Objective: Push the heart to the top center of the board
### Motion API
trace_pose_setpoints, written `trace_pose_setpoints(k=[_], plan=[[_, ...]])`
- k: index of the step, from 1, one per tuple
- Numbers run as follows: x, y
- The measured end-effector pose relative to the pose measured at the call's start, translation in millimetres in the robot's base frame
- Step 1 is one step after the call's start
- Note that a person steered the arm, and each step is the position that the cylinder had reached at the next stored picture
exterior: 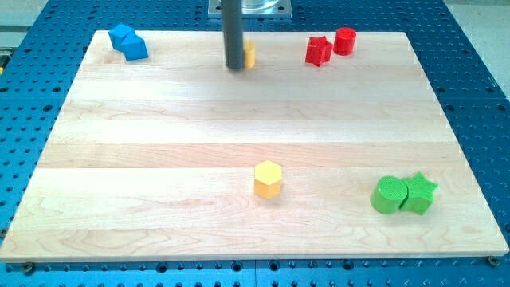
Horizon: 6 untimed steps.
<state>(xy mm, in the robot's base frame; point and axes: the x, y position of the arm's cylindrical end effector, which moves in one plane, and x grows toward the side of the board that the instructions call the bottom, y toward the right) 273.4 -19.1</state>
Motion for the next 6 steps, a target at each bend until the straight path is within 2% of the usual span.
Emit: trace_pose_setpoints(k=[1,2,3,4,5,6], plan=[[30.4,5.5],[31.0,35.6],[11.8,56.9],[-16.1,38.7],[-24.6,16.8],[1.9,12.9]])
